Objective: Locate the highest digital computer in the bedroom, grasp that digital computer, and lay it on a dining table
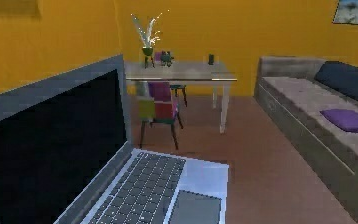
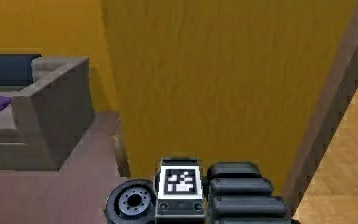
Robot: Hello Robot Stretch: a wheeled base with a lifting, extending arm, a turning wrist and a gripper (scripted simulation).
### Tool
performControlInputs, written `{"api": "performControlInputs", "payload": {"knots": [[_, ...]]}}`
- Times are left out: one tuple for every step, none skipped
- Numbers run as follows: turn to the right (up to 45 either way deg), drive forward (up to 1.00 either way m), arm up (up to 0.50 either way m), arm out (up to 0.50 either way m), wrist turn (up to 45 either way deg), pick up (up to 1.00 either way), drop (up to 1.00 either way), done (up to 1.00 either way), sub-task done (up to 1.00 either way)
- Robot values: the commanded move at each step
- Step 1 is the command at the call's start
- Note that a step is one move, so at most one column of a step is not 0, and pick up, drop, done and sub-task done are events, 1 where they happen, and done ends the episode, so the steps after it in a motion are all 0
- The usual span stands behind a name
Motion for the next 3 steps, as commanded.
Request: {"api": "performControlInputs", "payload": {"knots": [[12.0, 0.0, 0.0, 0.0, 0.0, 0.0, 0.0, 0.0, 0.0], [0.0, 1.0, 0.0, 0.0, 0.0, 0.0, 0.0, 0.0, 0.0], [3.0, 0.0, 0.0, 0.0, 0.0, 0.0, 0.0, 0.0, 0.0]]}}
